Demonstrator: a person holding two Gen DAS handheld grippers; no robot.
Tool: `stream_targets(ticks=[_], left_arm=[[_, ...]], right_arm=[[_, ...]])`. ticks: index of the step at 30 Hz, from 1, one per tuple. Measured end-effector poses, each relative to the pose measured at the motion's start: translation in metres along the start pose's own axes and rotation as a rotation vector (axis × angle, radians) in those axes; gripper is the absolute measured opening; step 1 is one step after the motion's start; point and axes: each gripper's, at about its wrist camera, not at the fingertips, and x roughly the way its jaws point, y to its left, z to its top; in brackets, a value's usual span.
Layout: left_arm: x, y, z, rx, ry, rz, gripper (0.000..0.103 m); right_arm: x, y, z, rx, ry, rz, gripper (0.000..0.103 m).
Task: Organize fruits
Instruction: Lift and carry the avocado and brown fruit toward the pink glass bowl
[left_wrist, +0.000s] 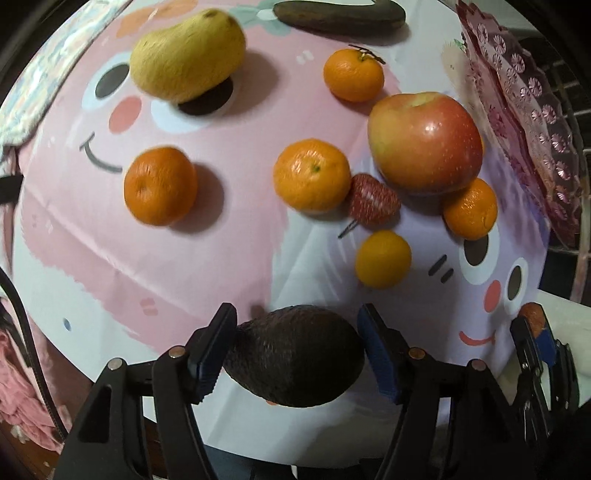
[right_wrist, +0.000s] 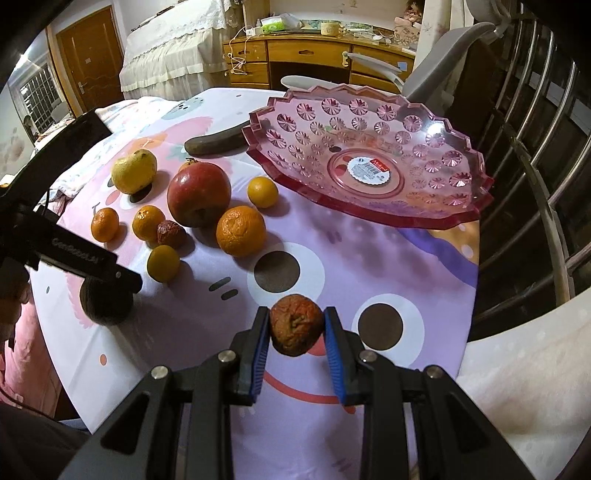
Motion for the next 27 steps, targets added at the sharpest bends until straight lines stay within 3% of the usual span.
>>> stream_targets(ticks=[2,6,8,23,27], left_arm=[[0.000,0.007,-0.004,-0.009,0.009,-0.022,0.070],[0.001,0.018,-0.011,-0.010,0.029,-0.035,0.089],[0.005,0.020,-0.019,-0.003,0.047,-0.031,0.092],[0.023,0.019,-0.079,0.050,0.165,-0.051,0.099],[0.028,0.012,-0.077,0.052,0.171,-0.042,0.099]], right_arm=[[0.001,0.000,0.000,0.002,0.002,0.003,0.029],[0.000,0.001,0.000,-0.008,0.003,0.010,0.029],[-0.001,0.002,0.000,-0.011,0.001,0.012,0.029],[-0.008,0.008,-0.003,-0.036,-0.017,0.021,0.029],[-0.010,0.009,-0.006,-0.045,-0.023,0.021,0.029]])
